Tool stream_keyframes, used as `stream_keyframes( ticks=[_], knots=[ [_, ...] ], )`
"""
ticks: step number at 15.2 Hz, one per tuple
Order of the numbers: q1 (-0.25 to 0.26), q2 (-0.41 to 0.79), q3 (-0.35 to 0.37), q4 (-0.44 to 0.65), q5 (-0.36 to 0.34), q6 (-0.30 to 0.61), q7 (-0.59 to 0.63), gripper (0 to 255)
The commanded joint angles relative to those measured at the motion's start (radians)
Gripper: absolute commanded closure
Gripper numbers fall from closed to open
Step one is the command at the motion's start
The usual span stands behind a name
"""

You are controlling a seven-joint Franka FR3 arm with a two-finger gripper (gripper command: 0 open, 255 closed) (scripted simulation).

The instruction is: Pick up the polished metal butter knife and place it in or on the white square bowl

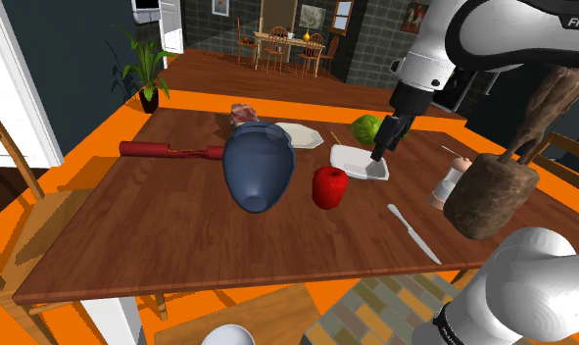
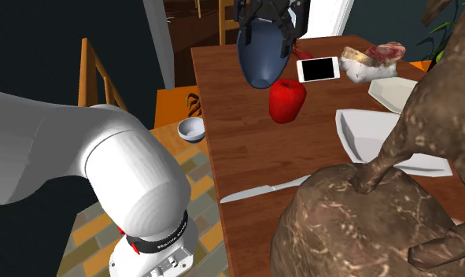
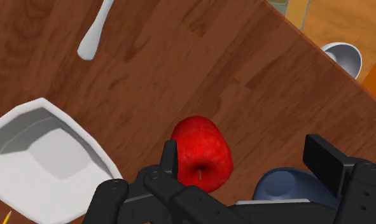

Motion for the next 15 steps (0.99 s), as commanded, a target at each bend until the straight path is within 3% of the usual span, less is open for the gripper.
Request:
stream_keyframes(
  ticks=[1, 15],
  knots=[
    [0.0, 0.0, 0.0, 0.0, 0.0, 0.0, 0.0, 0],
    [-0.245, -0.079, -0.004, -0.388, -0.155, 0.248, 0.253, 0]
  ],
)
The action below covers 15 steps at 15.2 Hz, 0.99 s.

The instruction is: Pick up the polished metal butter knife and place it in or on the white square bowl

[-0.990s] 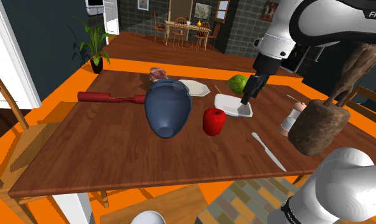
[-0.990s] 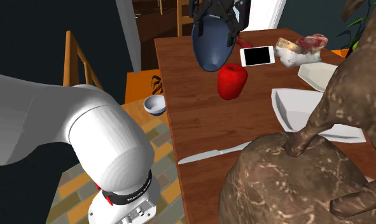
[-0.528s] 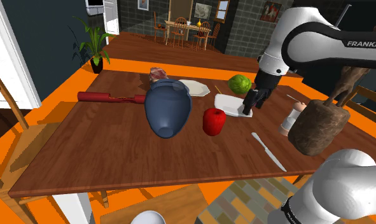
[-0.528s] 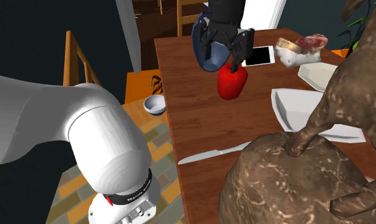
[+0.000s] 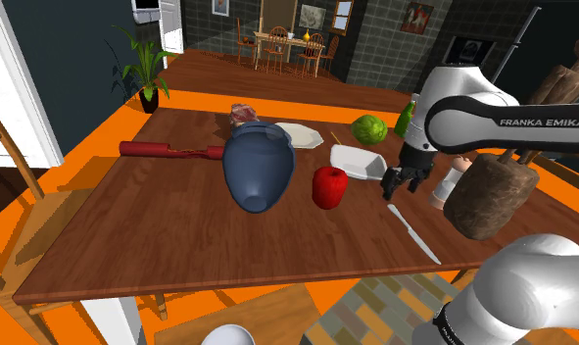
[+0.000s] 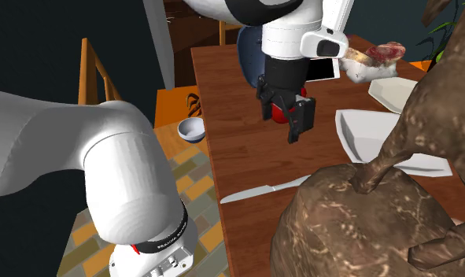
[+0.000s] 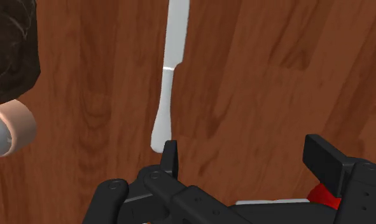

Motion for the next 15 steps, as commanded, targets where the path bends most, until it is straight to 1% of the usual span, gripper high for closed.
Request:
stream_keyframes(
  ticks=[1, 6, 8, 13, 14, 15],
  knots=[
    [-0.04, -0.008, 0.0, -0.049, -0.024, 0.033, 0.04, 0],
    [-0.153, -0.02, -0.005, -0.172, -0.093, 0.124, 0.132, 0],
    [-0.158, -0.012, -0.006, -0.183, -0.097, 0.143, 0.134, 0],
    [-0.174, 0.035, -0.015, -0.23, -0.118, 0.238, 0.139, 0],
    [-0.181, 0.054, -0.017, -0.243, -0.125, 0.27, 0.141, 0],
    [-0.181, 0.054, -0.017, -0.243, -0.125, 0.27, 0.141, 0]
  ],
)
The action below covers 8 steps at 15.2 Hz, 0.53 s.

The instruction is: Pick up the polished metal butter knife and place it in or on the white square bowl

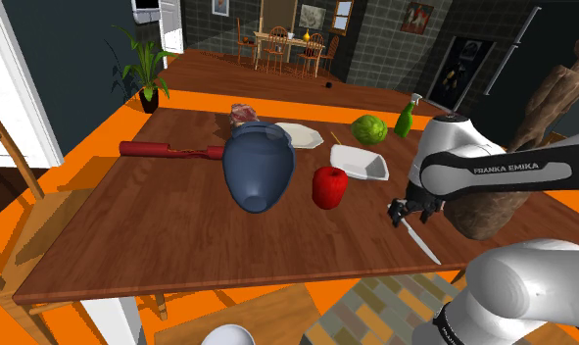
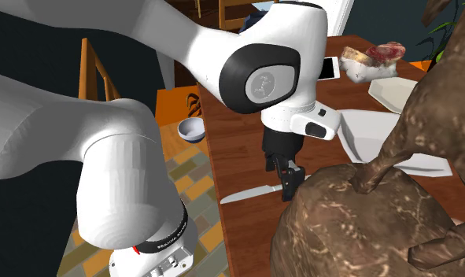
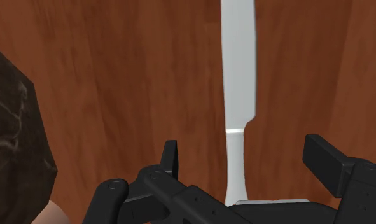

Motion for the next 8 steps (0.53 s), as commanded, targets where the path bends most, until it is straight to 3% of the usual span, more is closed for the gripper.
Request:
stream_keyframes(
  ticks=[1, 7, 8],
  knots=[
    [-0.001, 0.004, 0.0, -0.005, -0.001, 0.011, 0.002, 0],
    [-0.001, 0.005, 0.0, -0.005, -0.001, 0.01, 0.002, 0],
    [-0.001, 0.005, 0.0, -0.005, -0.001, 0.01, 0.002, 255]
  ],
)
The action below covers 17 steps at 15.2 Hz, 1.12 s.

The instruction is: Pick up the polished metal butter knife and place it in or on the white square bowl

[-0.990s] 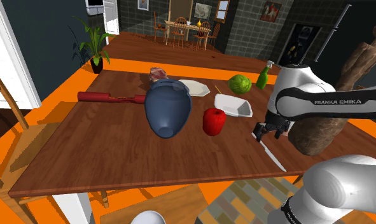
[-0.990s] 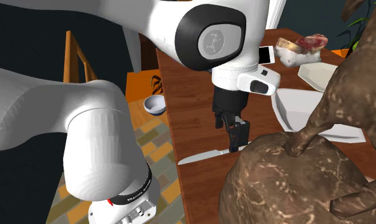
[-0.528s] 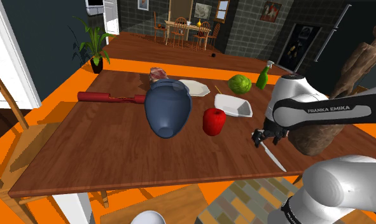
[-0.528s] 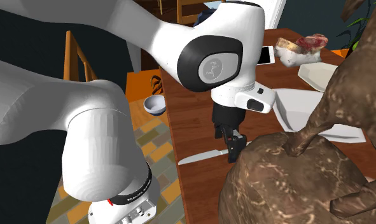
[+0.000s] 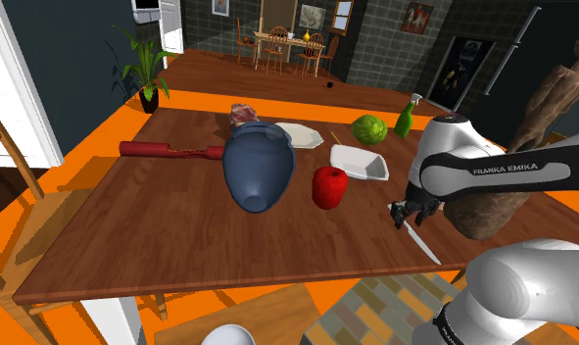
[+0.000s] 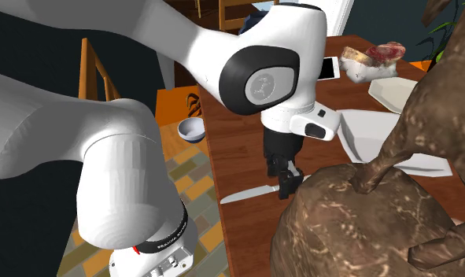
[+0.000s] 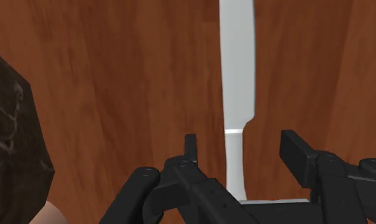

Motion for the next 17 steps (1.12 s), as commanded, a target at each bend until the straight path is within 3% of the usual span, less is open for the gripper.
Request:
stream_keyframes(
  ticks=[1, 9, 17],
  knots=[
    [-0.001, 0.001, 0.0, -0.001, -0.002, 0.0, 0.0, 255],
    [-0.003, 0.001, 0.002, -0.002, 0.0, 0.001, -0.001, 255],
    [0.01, -0.08, 0.002, 0.071, 0.02, -0.152, -0.027, 255]
  ],
)
